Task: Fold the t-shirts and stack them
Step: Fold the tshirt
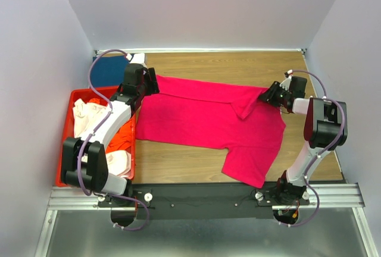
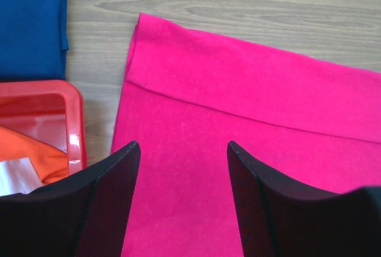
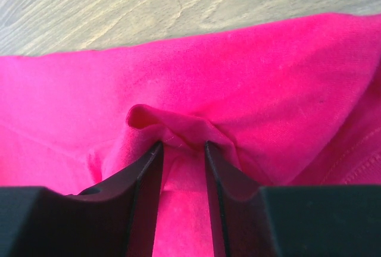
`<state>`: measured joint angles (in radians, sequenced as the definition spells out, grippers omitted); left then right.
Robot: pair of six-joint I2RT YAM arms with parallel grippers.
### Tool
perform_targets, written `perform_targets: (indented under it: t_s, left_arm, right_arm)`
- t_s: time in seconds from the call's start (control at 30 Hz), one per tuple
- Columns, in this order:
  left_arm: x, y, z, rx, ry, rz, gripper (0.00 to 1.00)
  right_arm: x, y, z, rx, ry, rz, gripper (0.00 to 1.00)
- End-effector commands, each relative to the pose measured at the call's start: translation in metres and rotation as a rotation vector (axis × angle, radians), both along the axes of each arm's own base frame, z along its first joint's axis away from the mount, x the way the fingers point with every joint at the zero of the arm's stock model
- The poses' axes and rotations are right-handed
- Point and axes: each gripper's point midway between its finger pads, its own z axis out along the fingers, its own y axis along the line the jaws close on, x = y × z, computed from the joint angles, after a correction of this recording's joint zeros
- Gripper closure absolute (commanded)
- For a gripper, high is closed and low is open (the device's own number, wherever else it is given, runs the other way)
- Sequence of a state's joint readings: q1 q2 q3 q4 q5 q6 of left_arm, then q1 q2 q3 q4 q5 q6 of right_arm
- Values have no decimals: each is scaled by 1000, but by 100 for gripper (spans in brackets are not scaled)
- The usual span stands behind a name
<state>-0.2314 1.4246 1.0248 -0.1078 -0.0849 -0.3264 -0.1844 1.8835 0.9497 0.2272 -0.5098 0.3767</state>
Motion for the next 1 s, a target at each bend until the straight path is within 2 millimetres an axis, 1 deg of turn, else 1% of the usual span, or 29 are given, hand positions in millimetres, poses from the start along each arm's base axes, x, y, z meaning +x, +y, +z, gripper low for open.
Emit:
perform_targets:
  t_s: [0.0, 0.1, 0.17, 0.2, 0.23, 0.3, 0.33, 0.37, 0.4, 0.43, 0.47, 0.5, 0.53, 0.57, 0.6, 0.63, 0.67, 0.7, 0.73, 0.77, 0.8, 0.83, 0.87, 0.9, 0.93, 0.97]
  left_arm:
    - [3, -4, 6, 7, -5, -17, 32]
    - [3, -4, 5, 10, -1, -18, 32]
    - [3, -5, 6, 10, -4, -18, 32]
    - [3, -5, 6, 10, -4, -18, 32]
    - [3, -5, 6, 10, -4, -18, 32]
    - [2, -5, 7, 10, -6, -21, 32]
    - [2, -5, 8, 10, -7, -21, 32]
    - [2, -5, 8, 10, -9, -20, 32]
    - [2, -5, 8, 10, -9, -21, 32]
    - [2, -5, 10, 8, -13, -21, 32]
    - [2, -5, 10, 7, -11, -22, 32]
    - [2, -5, 10, 7, -13, -22, 32]
    - [1, -6, 12, 4, -17, -25, 32]
    - [1, -7, 12, 4, -17, -26, 32]
    - [1, -7, 13, 4, -18, -26, 32]
    - [0, -7, 14, 2, -18, -27, 32]
    - [0, -7, 15, 2, -18, -27, 32]
    - [0, -7, 16, 1, -21, -30, 32]
    - [-1, -7, 18, -2, -25, -29, 32]
    - [-1, -7, 18, -1, -24, -31, 32]
    - [-1, -7, 19, -1, -28, -30, 32]
    - [-2, -7, 20, -2, -28, -31, 32]
    - [-2, -7, 19, -2, -27, -33, 32]
    - [-2, -8, 20, -4, -28, -36, 32]
    - [-2, -9, 19, -6, -26, -41, 32]
    - [-2, -10, 19, -6, -26, -42, 32]
  right_arm:
    - [9, 1, 3, -2, -40, 41, 61]
    - [9, 0, 2, -6, -39, 38, 64]
    - [8, 1, 2, -2, -36, 39, 69]
    - [8, 1, 2, -4, -37, 38, 74]
    - [9, 0, 3, -8, -39, 34, 78]
    - [8, -1, 4, -13, -41, 29, 81]
    - [7, -1, 8, -14, -45, 24, 87]
    - [7, -2, 10, -18, -49, 16, 89]
    - [4, -2, 12, -14, -46, 9, 95]
    - [3, -3, 21, -16, -62, 0, 96]
    - [-1, -4, 21, -13, -47, -19, 97]
    - [-2, -5, 28, -16, -52, -32, 97]
    - [-9, -5, 26, -12, -31, -49, 99]
    - [-15, -7, 35, -11, -22, -78, 99]
    - [-22, -5, 36, -7, -9, -85, 99]
    - [-34, -3, 30, 2, 23, -96, 99]
    - [-44, -3, 38, 13, 38, -127, 99]
    - [-52, -3, 36, 16, 59, -136, 99]
    - [-70, 0, 27, 22, 116, -147, 99]
    - [-76, -1, 27, 17, 124, -157, 99]
    - [-86, 0, 34, 13, 134, -162, 99]
    - [-94, 0, 32, 9, 154, -171, 99]
    - [-109, 2, 24, 13, 199, -178, 99]
    - [-116, 3, 24, 14, 209, -182, 99]
    - [-121, 4, 31, 16, 198, -185, 99]
    - [-128, 7, 30, 28, 215, -180, 99]
